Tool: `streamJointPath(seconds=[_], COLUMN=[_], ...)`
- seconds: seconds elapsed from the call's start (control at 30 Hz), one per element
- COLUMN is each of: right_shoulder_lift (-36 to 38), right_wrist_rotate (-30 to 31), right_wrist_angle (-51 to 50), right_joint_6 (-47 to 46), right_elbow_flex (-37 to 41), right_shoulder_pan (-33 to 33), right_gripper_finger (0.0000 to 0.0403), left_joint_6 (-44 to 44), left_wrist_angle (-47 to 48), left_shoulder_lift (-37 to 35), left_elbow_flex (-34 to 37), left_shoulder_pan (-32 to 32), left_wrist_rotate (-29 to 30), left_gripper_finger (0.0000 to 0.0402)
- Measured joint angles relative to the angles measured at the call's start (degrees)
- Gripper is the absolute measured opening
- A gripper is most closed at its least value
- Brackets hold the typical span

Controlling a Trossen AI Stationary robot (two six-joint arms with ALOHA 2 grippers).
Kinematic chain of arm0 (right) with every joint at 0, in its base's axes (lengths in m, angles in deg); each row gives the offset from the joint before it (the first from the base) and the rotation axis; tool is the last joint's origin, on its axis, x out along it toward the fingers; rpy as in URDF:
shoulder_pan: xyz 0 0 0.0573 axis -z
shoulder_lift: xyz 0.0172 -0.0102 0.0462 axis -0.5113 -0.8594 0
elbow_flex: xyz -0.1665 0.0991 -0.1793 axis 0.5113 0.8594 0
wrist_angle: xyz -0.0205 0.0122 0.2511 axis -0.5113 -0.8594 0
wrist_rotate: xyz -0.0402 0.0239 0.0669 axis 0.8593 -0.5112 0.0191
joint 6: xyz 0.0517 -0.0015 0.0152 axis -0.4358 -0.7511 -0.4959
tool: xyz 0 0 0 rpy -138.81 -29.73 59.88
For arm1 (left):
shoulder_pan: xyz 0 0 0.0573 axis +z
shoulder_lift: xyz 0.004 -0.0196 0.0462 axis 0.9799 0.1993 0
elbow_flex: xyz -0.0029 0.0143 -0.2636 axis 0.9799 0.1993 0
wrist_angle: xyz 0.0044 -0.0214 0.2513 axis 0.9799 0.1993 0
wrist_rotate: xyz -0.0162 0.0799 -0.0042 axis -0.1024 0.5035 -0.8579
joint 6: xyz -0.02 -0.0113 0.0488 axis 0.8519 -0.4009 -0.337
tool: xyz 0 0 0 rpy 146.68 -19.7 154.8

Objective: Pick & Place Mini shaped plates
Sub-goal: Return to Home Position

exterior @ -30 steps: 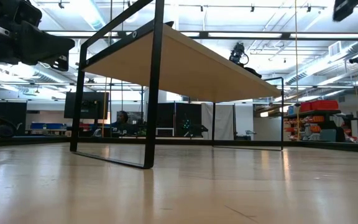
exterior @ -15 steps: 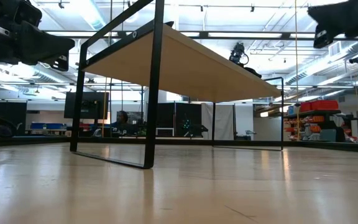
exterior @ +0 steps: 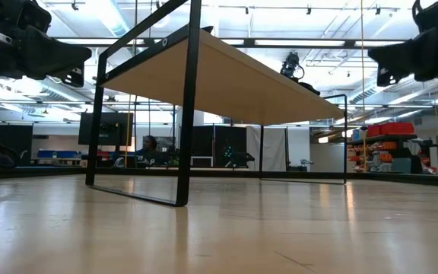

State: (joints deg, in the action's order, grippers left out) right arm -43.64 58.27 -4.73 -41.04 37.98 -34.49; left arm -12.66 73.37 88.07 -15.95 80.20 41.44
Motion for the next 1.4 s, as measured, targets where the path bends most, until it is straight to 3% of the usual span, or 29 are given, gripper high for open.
streamJointPath(seconds=[0.17, 1.4], right_shoulder_lift=[0.0, -0.4], right_wrist_rotate=[2.0, 2.1], right_wrist_angle=[-4.2, -4.1], right_joint_6=[-1.3, -1.5], right_elbow_flex=[0.0, 0.0], right_shoulder_pan=[0.9, 2.8], right_gripper_finger=[0.001, 0.001], left_joint_6=[0.0, 0.0], left_wrist_angle=[0.0, 0.0], left_shoulder_lift=[0.0, 0.0], left_elbow_flex=[0.0, 0.0], left_shoulder_pan=[0.0, 0.0], left_wrist_rotate=[0.0, 0.0], left_gripper_finger=[0.0003, 0.0003])
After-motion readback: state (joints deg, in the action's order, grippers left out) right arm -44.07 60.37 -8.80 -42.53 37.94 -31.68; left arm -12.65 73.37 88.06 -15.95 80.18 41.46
